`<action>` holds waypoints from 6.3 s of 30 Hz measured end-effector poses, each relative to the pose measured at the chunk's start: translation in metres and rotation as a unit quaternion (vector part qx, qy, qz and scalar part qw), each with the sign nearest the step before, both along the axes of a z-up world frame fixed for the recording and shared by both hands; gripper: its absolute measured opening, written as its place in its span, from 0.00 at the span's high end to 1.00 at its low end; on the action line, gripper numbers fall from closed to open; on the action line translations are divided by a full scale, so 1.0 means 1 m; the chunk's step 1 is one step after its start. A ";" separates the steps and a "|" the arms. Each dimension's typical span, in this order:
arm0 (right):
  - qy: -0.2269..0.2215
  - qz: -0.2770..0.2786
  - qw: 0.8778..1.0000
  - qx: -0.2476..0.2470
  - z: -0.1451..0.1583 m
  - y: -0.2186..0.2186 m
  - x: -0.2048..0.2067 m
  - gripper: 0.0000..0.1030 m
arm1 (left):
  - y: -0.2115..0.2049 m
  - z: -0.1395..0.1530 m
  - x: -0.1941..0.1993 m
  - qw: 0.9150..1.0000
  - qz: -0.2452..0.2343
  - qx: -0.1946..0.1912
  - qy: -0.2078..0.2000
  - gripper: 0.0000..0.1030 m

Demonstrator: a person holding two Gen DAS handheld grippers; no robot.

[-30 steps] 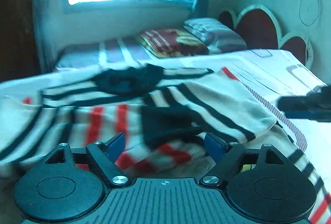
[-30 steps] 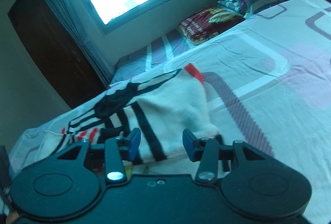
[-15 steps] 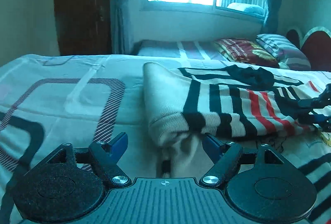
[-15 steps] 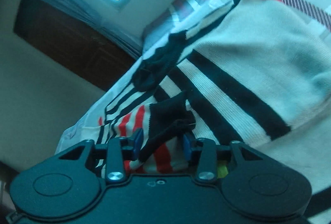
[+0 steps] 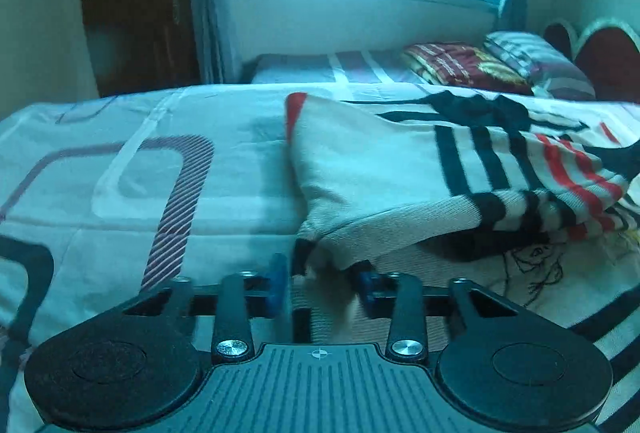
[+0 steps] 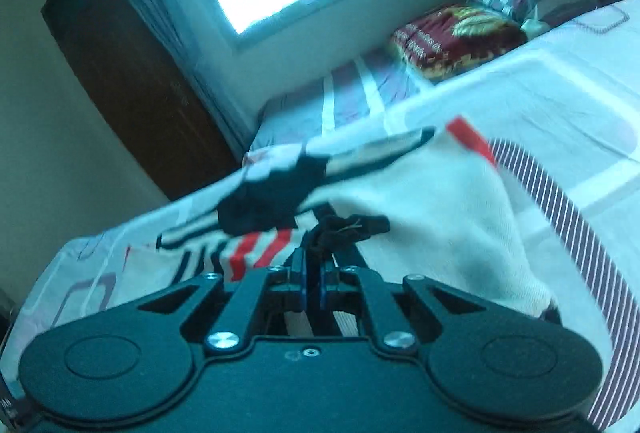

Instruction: Fold small clothes

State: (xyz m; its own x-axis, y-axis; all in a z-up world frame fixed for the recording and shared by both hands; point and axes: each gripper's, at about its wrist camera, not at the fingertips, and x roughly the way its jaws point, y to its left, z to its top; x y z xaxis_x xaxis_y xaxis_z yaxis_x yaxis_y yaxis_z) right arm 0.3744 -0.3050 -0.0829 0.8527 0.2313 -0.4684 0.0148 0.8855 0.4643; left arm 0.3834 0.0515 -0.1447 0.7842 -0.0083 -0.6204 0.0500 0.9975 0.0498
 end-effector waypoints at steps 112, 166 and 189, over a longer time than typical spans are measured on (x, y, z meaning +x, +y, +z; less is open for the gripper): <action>0.000 0.042 0.995 -0.095 -0.026 0.009 -0.002 0.91 | -0.010 0.001 0.023 1.000 0.011 -0.021 -0.019 0.10; 0.015 0.020 0.987 -0.158 0.008 0.007 -0.076 0.64 | -0.037 0.047 -0.057 0.997 -0.047 0.050 -0.034 0.00; 0.117 0.021 0.990 0.072 -0.040 -0.043 -0.286 0.63 | 0.052 -0.009 -0.238 0.946 -0.079 -0.285 0.130 0.25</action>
State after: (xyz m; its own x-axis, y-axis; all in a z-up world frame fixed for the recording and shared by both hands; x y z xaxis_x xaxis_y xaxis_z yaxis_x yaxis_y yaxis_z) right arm 0.0885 -0.3477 -0.1230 0.7132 0.3440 -0.6108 0.1006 0.8121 0.5748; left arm 0.1454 0.1034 -0.1535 0.5668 -0.5043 -0.6515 0.1365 0.8373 -0.5294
